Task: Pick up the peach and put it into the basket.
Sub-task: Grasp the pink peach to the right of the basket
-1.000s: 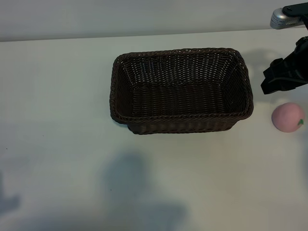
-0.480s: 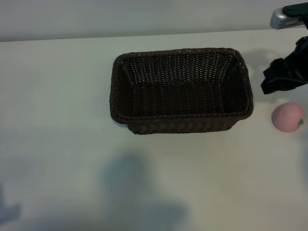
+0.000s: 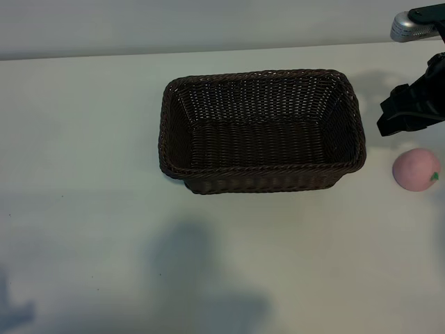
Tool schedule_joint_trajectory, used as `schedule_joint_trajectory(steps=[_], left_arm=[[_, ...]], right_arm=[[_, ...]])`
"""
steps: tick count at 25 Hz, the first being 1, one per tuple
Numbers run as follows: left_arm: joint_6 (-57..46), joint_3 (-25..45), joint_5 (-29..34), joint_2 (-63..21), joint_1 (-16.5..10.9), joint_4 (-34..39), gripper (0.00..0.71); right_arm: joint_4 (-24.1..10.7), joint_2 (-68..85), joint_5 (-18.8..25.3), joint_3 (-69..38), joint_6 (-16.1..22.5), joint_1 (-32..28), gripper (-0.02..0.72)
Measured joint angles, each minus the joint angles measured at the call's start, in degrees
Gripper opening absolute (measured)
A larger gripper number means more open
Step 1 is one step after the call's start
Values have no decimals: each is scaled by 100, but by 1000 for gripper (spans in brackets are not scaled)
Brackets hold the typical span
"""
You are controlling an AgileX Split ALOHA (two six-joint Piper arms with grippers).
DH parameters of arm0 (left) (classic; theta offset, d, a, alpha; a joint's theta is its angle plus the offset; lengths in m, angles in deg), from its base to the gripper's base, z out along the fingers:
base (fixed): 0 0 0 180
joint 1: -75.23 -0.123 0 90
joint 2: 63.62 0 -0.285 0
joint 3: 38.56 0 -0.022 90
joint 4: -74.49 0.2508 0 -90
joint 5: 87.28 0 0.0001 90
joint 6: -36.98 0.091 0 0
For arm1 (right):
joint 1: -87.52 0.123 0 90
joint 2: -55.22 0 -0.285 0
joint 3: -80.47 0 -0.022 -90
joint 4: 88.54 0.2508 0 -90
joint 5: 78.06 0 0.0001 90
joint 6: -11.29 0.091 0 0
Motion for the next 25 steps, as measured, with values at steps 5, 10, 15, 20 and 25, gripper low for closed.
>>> schedule_joint_trajectory(steps=[5, 10, 15, 20, 25], left_arm=[[0, 25, -50, 0, 0, -36, 500], [0, 25, -50, 0, 0, -36, 469], [0, 25, -50, 0, 0, -36, 455], [-4, 25, -52, -122, 28, -36, 454], [-4, 25, -57, -324, 191, -36, 454]], right_arm=[[2, 0, -58, 0, 0, 0, 594], [44, 0, -326, 0, 0, 0, 594], [-154, -6, -362, 0, 158, 0, 594], [-1110, -231, -499, 0, 1287, 0, 594], [-1746, -766, -499, 6, 2043, 0, 594]])
